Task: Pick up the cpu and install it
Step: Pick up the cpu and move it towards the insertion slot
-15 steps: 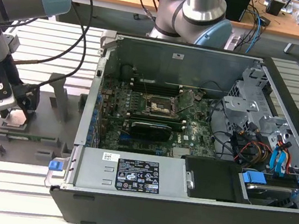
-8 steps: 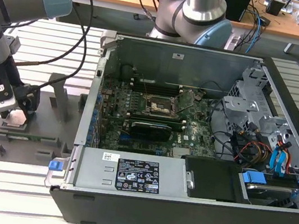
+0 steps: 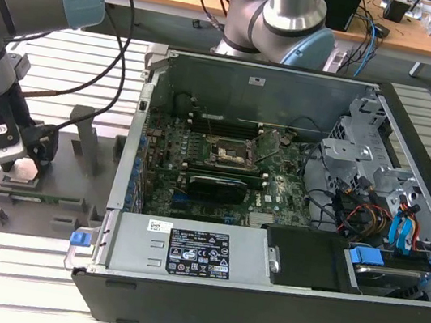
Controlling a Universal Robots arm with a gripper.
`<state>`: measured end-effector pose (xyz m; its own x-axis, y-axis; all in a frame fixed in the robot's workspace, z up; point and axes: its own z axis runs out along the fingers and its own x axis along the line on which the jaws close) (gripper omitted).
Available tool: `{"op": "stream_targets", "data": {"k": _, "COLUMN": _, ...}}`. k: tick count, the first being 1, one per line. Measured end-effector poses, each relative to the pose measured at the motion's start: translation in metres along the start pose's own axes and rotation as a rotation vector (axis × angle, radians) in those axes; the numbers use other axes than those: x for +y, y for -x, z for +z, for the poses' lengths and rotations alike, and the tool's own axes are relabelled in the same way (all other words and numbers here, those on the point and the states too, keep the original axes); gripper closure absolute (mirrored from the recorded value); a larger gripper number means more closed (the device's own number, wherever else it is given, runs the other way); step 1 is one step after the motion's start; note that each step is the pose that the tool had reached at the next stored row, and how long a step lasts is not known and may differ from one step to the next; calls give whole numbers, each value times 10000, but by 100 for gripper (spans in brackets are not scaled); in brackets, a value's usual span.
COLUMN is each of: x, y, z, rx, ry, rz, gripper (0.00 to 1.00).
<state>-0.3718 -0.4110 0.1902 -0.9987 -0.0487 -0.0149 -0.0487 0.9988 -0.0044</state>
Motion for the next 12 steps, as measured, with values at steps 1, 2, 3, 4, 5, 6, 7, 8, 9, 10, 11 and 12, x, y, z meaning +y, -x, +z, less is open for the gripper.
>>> {"op": "stream_targets", "data": {"k": 1, "x": 0, "y": 1, "z": 2, "rx": -2, "ry": 1, "rz": -1, "gripper": 38}}
{"op": "stream_targets", "data": {"k": 2, "x": 0, "y": 1, "z": 8, "rx": -4, "ry": 3, "rz": 0, "gripper": 38}}
{"op": "stream_targets", "data": {"k": 3, "x": 0, "y": 0, "z": 13, "rx": -1, "ry": 1, "rz": -1, "gripper": 38}}
{"op": "stream_targets", "data": {"k": 4, "x": 0, "y": 0, "z": 16, "rx": -1, "ry": 0, "rz": -1, "gripper": 38}}
{"op": "stream_targets", "data": {"k": 5, "x": 0, "y": 0, "z": 16, "rx": 0, "ry": 0, "rz": -1, "gripper": 38}}
{"op": "stream_targets", "data": {"k": 6, "x": 0, "y": 0, "z": 17, "rx": 0, "ry": 1, "rz": 0, "gripper": 38}}
{"op": "stream_targets", "data": {"k": 7, "x": 0, "y": 0, "z": 17, "rx": -1, "ry": 1, "rz": -1, "gripper": 38}}
{"op": "stream_targets", "data": {"k": 8, "x": 0, "y": 0, "z": 17, "rx": -1, "ry": 1, "rz": -1, "gripper": 38}}
{"op": "stream_targets", "data": {"k": 9, "x": 0, "y": 0, "z": 17, "rx": -1, "ry": 1, "rz": -1, "gripper": 38}}
{"op": "stream_targets", "data": {"k": 10, "x": 0, "y": 0, "z": 17, "rx": 2, "ry": 1, "rz": 0, "gripper": 38}}
{"op": "stream_targets", "data": {"k": 11, "x": 0, "y": -1, "z": 17, "rx": 3, "ry": 0, "rz": 1, "gripper": 45}}
{"op": "stream_targets", "data": {"k": 12, "x": 0, "y": 0, "z": 18, "rx": -1, "ry": 1, "rz": 0, "gripper": 45}}
